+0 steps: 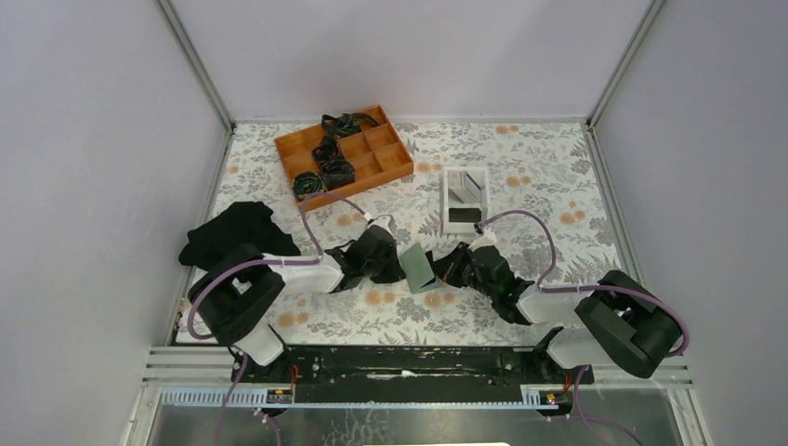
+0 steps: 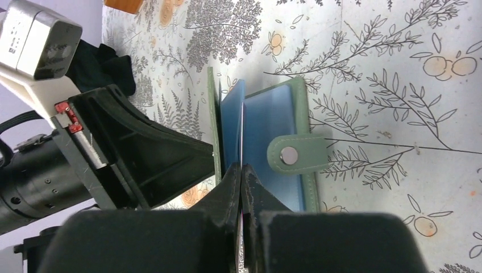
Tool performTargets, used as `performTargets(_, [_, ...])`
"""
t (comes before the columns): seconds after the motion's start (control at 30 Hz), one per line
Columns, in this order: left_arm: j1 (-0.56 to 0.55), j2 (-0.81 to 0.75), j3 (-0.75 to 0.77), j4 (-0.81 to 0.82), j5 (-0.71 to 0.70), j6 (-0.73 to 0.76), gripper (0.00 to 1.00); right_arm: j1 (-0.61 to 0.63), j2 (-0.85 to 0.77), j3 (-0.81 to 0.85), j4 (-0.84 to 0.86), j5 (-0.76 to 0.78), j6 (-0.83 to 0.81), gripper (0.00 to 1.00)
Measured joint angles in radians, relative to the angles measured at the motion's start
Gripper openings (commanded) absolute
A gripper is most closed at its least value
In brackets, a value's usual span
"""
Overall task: Put the credit cards into the card holder
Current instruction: Open the card holder at the center of the board.
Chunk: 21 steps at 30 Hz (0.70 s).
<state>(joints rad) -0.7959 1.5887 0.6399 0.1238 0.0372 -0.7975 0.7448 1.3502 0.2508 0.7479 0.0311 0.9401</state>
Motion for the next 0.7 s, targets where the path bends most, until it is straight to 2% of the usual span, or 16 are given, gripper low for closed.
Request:
performTargets(0.3, [0.013,0.08,0.076,0.021,0.009,0.024,0.02,-0.011,-0.034,0.026,-0.023,-0.027,-0.019,0.0])
performTargets(0.7, [0.015,0.102,0.067,0.09,0.025,0.023,0.01,-0.011,-0.056,0.173,-0.218,-0.026,-0.132,0.0])
